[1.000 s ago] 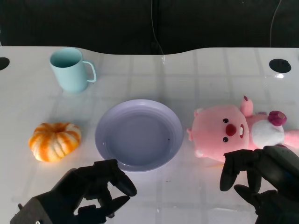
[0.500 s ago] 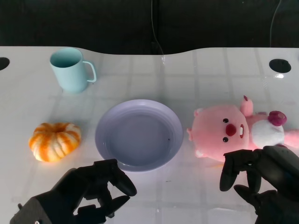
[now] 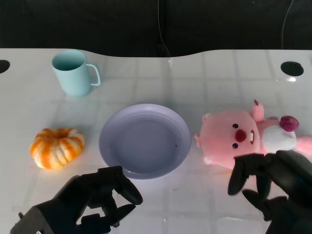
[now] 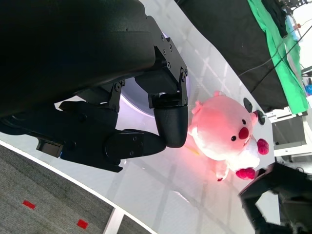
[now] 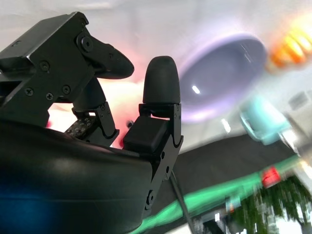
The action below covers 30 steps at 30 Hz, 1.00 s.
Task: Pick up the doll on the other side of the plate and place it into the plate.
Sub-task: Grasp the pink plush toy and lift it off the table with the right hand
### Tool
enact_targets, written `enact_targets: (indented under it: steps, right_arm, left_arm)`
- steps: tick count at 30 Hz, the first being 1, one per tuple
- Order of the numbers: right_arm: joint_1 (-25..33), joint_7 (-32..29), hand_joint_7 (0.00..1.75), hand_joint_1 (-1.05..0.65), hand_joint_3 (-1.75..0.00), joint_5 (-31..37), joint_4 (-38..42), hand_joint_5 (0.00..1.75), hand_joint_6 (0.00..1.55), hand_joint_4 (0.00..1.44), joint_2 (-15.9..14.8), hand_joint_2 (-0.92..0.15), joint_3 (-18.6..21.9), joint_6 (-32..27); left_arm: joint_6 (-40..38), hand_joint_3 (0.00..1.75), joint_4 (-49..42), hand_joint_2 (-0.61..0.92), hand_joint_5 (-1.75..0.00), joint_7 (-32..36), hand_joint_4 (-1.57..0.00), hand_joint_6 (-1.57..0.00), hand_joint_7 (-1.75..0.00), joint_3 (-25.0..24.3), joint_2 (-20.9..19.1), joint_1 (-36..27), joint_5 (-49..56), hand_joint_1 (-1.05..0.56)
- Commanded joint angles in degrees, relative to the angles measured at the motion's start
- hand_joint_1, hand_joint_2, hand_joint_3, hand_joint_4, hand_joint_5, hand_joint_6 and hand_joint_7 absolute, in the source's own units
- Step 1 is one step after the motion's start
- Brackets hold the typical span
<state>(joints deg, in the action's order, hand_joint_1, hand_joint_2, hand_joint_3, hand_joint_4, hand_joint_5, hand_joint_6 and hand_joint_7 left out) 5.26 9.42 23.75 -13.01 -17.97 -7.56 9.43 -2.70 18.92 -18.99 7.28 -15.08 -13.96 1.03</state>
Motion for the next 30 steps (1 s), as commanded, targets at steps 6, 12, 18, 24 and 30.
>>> enact_targets:
  steps: [6,12,18,24,30]
  right_arm:
    - [0.6,-6.3,0.83,0.02,-1.14,-3.7,0.6,1.19,0.66,0.68,3.1,-0.41,3.7,4.1]
    - [0.6,-5.5,0.65,-0.18,-0.61,-0.5,-4.3,1.0,0.43,0.45,1.4,-0.68,5.0,0.9]
    - [0.3,-2.1,0.47,-0.33,-0.11,3.9,-9.9,0.84,0.25,0.23,-0.8,-0.87,6.0,-6.4]
    - [0.2,2.6,0.31,-0.43,-0.03,8.5,-15.0,0.73,0.08,0.06,-3.8,-0.88,7.1,-13.3]
    - [-0.8,9.1,0.22,-0.51,0.0,14.2,-17.9,0.47,0.03,0.0,-8.0,-0.84,6.9,-18.9]
  left_arm:
    - [0.5,0.42,-0.7,0.92,-1.75,-0.3,-0.59,-0.62,-1.22,-0.4,-0.7,0.6,0.0,-0.23]
    - [0.6,0.42,-0.7,0.92,-1.75,-0.2,-0.58,-0.61,-1.22,-0.1,-0.6,0.5,0.5,-0.24]
    - [0.7,0.41,-0.3,0.92,-1.75,-0.1,-0.57,-0.62,-1.2,0.0,-0.4,0.3,0.5,-0.24]
    - [0.5,0.43,-0.1,0.92,-1.75,-0.1,-0.58,-0.62,-1.21,0.4,-0.3,0.2,0.7,-0.24]
    - [-0.8,0.42,0.8,0.92,-1.72,0.2,-0.57,-0.62,-1.23,0.9,-0.1,0.0,0.9,-0.25]
